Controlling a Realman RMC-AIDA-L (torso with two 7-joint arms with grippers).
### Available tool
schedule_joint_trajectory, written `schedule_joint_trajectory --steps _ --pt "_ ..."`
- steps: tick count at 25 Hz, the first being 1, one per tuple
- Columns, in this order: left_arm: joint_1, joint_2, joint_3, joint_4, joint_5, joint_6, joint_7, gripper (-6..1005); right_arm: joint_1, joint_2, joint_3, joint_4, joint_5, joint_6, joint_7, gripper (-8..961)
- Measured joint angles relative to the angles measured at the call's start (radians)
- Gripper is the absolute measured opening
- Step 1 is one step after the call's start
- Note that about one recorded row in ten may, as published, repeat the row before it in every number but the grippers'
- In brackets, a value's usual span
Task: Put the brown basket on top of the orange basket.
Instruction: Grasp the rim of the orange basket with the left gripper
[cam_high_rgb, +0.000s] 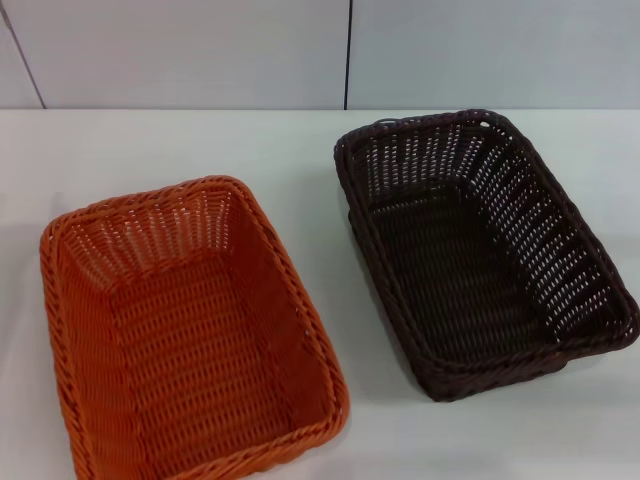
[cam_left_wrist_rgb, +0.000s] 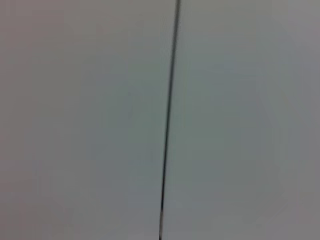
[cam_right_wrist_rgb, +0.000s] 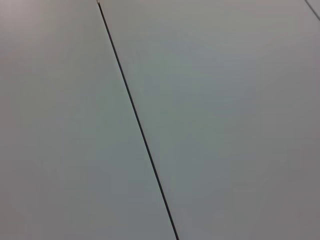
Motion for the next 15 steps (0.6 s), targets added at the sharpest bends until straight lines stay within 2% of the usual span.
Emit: schedule_joint_trajectory --steps 1,2,3,5,6,7,15 --pt "0.0 0.0 0.0 0.0 0.0 0.0 0.0 749 0.002 0.0 0.0 0.0 0.0 0.0 0.0 815" --pt "-0.016 -0.059 -0.04 -0.07 -0.001 -0.159 0.081 748 0.004 0.0 0.0 0.0 0.0 -0.001 0.0 815" --pt "-0.016 -0.059 -0.04 -0.07 -0.001 -0.159 0.081 747 0.004 0.0 0.0 0.0 0.0 -0.001 0.0 815" --pt "-0.066 -0.167 -0.121 -0.175 -0.012 -0.459 0.231 746 0.007 0.0 0.0 0.001 -0.001 -0.001 -0.001 816" --pt "-0.066 -0.167 -0.121 -0.175 -0.012 -0.459 0.231 745 0.007 0.0 0.0 0.001 -0.001 -0.001 -0.001 816" --pt "-0.111 -0.169 -0.14 -0.187 -0.053 -0.602 0.245 745 0.008 0.0 0.0 0.001 -0.001 -0.003 -0.001 816" --pt "-0.215 -0.173 -0.186 -0.147 -0.107 -0.809 0.183 739 0.015 -0.004 0.018 0.002 -0.002 -0.011 -0.004 816"
